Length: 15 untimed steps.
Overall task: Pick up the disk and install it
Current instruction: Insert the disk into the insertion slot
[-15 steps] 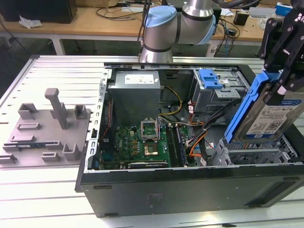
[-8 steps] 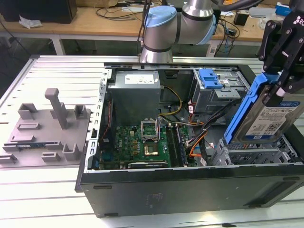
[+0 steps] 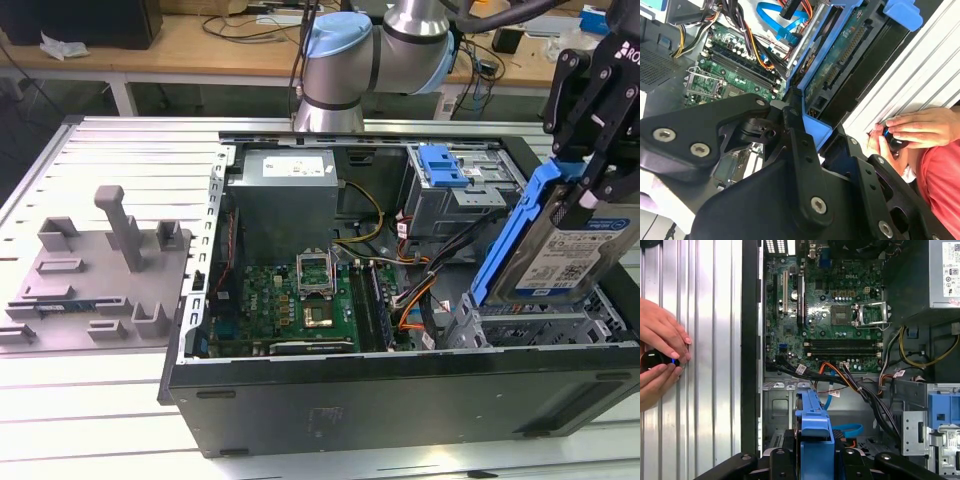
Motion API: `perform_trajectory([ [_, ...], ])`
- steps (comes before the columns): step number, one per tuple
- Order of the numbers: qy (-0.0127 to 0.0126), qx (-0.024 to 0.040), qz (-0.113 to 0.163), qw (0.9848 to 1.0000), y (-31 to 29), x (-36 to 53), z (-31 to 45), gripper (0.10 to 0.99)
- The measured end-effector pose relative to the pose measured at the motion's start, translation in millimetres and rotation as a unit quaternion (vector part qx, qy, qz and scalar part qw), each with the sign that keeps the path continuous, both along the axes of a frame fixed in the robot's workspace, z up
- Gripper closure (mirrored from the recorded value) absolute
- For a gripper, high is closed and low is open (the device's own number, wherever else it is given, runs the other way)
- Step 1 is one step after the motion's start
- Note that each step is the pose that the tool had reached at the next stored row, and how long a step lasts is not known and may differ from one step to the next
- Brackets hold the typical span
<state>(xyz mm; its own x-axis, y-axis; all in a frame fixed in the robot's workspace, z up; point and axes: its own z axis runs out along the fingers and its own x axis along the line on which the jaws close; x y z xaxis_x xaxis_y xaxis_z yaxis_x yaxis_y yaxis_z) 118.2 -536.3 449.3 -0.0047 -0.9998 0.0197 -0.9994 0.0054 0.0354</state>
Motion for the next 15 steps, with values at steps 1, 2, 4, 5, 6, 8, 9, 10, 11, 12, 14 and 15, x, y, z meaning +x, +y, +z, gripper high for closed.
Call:
perform_trajectory([
  [1, 0.0000, 0.0000, 0.000, 1.0000, -0.1, 0.2, -0.8, 0.722],
  [2, 0.0000, 0.0000, 0.000, 1.0000, -0.1, 0.4, -1.2, 0.722],
  [4, 0.0000, -0.0001, 0.000, 1.0000, -0.2, 0.6, -2.4, 0.722],
  [5, 0.0001, -0.0002, 0.000, 1.0000, -0.3, 0.7, -3.5, 0.722],
  [6, 0.0000, -0.0001, 0.000, 1.0000, -0.4, 0.8, -4.3, 0.722],
  [8, 0.0000, 0.0000, 0.000, 1.0000, -0.6, 0.9, -6.6, 0.722],
  [9, 0.0000, 0.0000, 0.000, 1.0000, -0.8, 1.0, -8.2, 0.722],
  [10, 0.0000, 0.0000, 0.000, 1.0000, -0.9, 1.0, -9.3, 0.722],
  [11, 0.0000, -0.0001, 0.000, 1.0000, -1.0, 1.0, -9.9, 0.722],
  [12, 0.0000, 0.0000, 0.000, 1.0000, -1.1, 1.0, -11.2, 0.722],
  [14, 0.0000, 0.0000, 0.000, 1.0000, -1.2, 1.0, -13.3, 0.722],
  [15, 0.0000, 0.0000, 0.000, 1.0000, -1.3, 1.0, -14.2, 0.722],
])
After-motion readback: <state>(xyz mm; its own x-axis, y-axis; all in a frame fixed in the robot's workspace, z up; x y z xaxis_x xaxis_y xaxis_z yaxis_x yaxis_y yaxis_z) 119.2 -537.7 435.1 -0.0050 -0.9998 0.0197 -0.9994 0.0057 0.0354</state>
